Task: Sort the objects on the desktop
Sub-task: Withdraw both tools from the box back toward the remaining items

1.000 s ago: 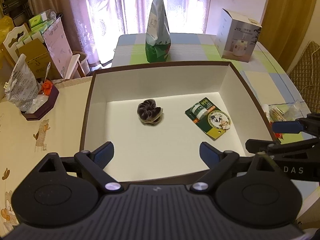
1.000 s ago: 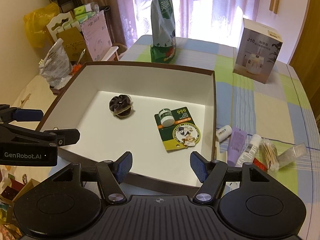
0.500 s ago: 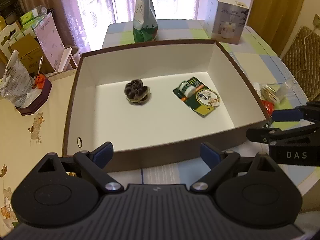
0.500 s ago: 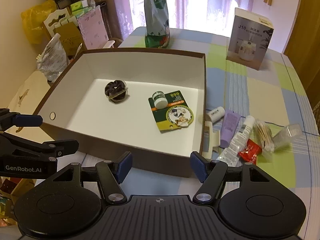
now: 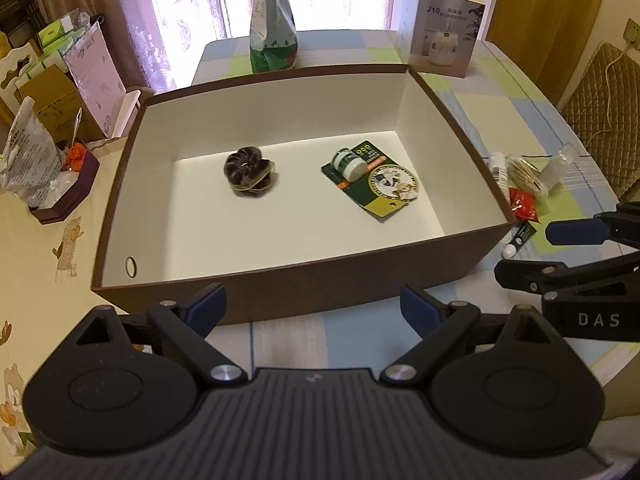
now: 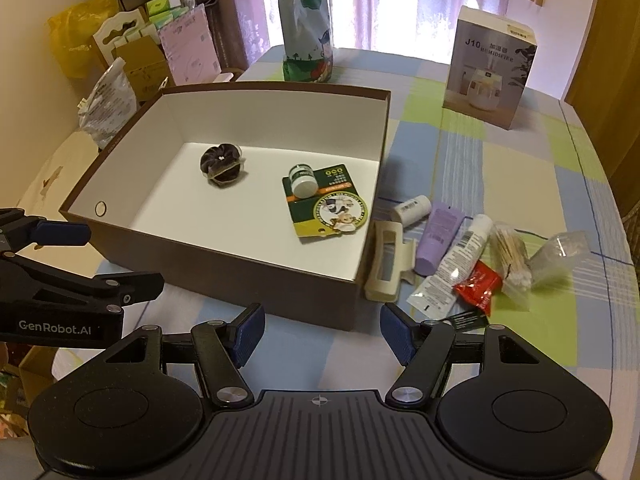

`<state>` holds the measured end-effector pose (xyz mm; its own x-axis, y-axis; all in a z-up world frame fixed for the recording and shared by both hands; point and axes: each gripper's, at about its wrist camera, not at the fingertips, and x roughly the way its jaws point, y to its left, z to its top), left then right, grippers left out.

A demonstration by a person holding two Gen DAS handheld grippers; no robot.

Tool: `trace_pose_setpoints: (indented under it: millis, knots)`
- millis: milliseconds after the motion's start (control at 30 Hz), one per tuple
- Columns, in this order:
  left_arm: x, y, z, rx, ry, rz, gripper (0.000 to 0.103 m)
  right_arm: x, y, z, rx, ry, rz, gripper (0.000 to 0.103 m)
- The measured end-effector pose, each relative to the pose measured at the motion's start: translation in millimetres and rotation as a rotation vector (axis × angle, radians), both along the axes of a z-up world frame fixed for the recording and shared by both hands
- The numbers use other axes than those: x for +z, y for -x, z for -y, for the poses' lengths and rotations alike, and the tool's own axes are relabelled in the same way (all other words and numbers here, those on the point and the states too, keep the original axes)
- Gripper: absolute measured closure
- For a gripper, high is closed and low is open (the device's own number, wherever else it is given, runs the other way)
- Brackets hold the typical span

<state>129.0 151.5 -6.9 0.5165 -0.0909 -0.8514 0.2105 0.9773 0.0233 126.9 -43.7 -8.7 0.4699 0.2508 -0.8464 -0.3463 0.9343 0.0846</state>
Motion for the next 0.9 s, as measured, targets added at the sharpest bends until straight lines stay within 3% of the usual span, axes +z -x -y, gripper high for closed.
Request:
trace_pose_setpoints:
  millis: [467,900]
  knots:
    - [-5,17,28,0.088,-0.01,-0.026,0.011,-5,3,28,0.087,-0.01,-0.008,0.033]
    - [-7,21,81,0.09,0.0,-0.027,0.011,-4,-3,82,0.081,-0.005,-0.011,0.033]
